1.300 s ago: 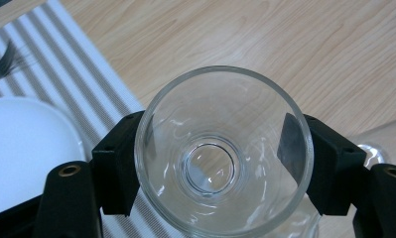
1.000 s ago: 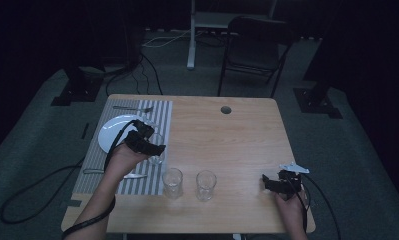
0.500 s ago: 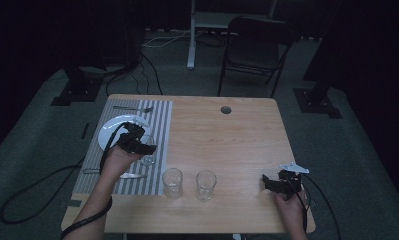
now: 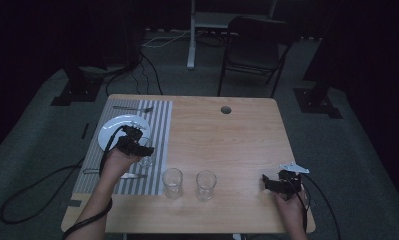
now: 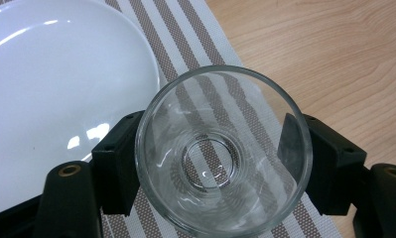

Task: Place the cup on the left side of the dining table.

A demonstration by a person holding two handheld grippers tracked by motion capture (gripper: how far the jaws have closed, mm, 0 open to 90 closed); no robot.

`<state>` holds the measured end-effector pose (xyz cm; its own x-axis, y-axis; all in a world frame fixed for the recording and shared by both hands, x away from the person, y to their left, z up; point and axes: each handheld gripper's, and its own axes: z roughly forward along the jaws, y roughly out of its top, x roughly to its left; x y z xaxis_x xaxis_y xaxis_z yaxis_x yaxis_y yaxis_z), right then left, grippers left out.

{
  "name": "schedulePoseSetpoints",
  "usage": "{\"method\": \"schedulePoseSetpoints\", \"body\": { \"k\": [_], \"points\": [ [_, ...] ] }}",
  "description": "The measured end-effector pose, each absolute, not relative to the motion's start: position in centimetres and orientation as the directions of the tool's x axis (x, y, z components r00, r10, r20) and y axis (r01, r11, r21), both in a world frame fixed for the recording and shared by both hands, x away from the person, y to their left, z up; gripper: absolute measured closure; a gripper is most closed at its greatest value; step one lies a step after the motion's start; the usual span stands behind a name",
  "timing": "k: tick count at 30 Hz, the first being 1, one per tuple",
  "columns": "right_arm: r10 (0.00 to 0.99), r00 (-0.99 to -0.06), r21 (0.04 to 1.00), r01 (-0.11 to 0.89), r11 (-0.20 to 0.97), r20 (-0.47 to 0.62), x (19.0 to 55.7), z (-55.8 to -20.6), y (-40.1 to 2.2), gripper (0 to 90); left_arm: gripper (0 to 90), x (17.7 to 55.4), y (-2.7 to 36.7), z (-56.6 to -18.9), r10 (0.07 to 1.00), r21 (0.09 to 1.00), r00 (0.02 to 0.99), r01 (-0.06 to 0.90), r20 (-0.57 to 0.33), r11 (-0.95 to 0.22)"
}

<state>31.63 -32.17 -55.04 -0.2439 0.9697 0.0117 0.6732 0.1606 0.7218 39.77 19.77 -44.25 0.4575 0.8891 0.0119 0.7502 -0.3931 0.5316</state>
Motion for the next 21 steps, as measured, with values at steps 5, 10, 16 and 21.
{"method": "schedulePoseSetpoints", "body": {
  "k": [5,10,16,21],
  "points": [
    [0.97,-0.244,0.722,0.673,0.162,0.011,31.6,-55.0,-32.2,12.3,28.6,39.5,19.8,-44.5,0.889,0.56,0.457,0.732,0.017,-0.387],
    [0.97,-0.244,0.722,0.673,0.161,0.011,31.6,-55.0,-32.2,12.3,28.3,39.1,20.0,-44.8,0.892,0.582,0.451,0.724,0.004,-0.369],
    [0.97,-0.244,0.722,0.673,0.161,0.011,31.6,-55.0,-32.2,12.3,24.7,39.0,20.0,-44.9,0.898,0.592,0.44,0.725,-0.004,-0.352],
    [0.97,-0.245,0.722,0.673,0.162,0.011,31.6,-55.0,-32.2,12.3,13.3,38.8,20.2,-45.3,0.899,0.585,0.438,0.734,-0.018,-0.346]
  ]
}}
